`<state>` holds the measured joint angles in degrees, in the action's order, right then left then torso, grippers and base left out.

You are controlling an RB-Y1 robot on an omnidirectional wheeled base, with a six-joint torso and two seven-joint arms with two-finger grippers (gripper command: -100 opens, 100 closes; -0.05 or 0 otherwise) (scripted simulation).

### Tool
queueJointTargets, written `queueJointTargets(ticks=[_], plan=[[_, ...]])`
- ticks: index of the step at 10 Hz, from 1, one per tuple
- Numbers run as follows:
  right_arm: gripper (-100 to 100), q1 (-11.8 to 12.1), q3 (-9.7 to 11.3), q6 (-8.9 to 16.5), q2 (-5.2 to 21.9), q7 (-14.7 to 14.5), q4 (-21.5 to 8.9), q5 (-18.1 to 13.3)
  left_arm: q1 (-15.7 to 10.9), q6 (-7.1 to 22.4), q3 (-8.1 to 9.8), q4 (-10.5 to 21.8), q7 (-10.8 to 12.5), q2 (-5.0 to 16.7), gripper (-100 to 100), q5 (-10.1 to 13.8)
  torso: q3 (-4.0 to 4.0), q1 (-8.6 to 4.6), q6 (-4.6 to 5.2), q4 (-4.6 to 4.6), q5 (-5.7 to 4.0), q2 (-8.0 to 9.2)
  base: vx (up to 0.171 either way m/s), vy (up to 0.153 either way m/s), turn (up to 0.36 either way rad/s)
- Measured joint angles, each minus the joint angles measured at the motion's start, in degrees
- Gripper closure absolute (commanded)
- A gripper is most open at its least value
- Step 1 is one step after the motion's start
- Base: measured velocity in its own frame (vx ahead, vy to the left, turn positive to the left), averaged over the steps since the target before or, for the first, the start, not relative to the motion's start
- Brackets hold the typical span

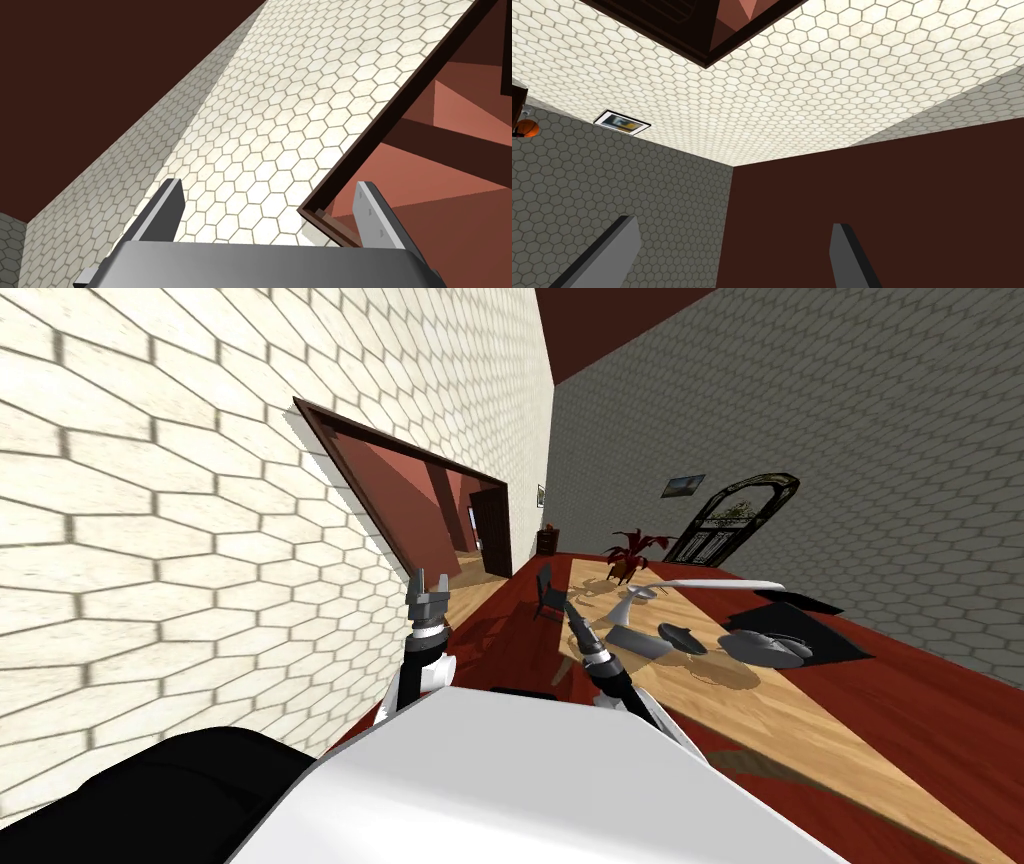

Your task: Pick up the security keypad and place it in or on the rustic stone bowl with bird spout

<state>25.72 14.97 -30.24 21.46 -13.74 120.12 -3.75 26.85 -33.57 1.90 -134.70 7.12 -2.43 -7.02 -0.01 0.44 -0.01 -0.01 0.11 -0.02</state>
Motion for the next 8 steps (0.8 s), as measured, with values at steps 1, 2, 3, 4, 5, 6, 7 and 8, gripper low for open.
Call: queueJointTargets(ticks=[1,2,3,4,5,6,7,8], plan=[[-100,-0.74,0.86,-0.88,1.73,-0.95,-2.15,-0.47,0.0,0.0,0.0,0.0,0.0,0.0,0,0.0,-0.04,0.09,0.01,-0.02,0.02,-0.08,0.052,0.111,0.095],[-100,-0.95,1.19,-1.43,3.18,-1.45,-3.15,-0.64,0.01,0.0,0.01,0.0,0.0,0.0,0,0.0,-0.03,-0.02,0.05,-0.01,0.01,-0.04,0.039,0.097,0.218],[-100,-1.58,1.81,-1.52,5.04,-2.0,-4.42,-1.05,0.0,0.0,0.0,0.0,0.0,0.0,0,0.0,-0.01,-0.07,0.01,0.0,-0.01,-0.02,0.049,0.134,0.282],[-100,-1.99,2.75,-2.0,7.02,-2.92,-6.03,-1.75,0.0,0.0,0.0,0.0,0.0,0.0,0,0.0,-0.02,0.03,0.02,-0.01,0.01,-0.03,0.055,0.095,0.099],[-100,-1.59,3.29,-2.57,8.47,-3.63,-6.81,-2.17,0.01,0.0,0.01,0.0,0.0,0.0,0,0.0,-0.01,-0.08,0.06,-0.01,0.0,-0.01,0.07,0.072,0.165],[-100,-2.16,4.37,-3.38,9.92,-4.59,-8.89,-2.99,0.01,0.0,0.01,0.0,0.0,0.0,0,0.0,-0.04,-0.16,0.03,-0.01,-0.03,-0.07,0.064,0.058,0.128],[-100,-2.19,4.68,-3.67,11.16,-5.05,-9.71,-3.29,0.01,0.0,0.01,0.0,0.0,0.01,0,0.0,-0.03,-0.22,0.06,-0.01,-0.04,-0.05,0.058,0.064,0.176],[-100,-3.35,5.44,-4.26,12.62,-5.58,-12.36,-3.94,0.01,0.0,0.01,0.0,0.0,0.01,0,0.0,-0.03,-0.22,0.03,-0.01,-0.04,-0.05,0.051,0.055,0.122]])
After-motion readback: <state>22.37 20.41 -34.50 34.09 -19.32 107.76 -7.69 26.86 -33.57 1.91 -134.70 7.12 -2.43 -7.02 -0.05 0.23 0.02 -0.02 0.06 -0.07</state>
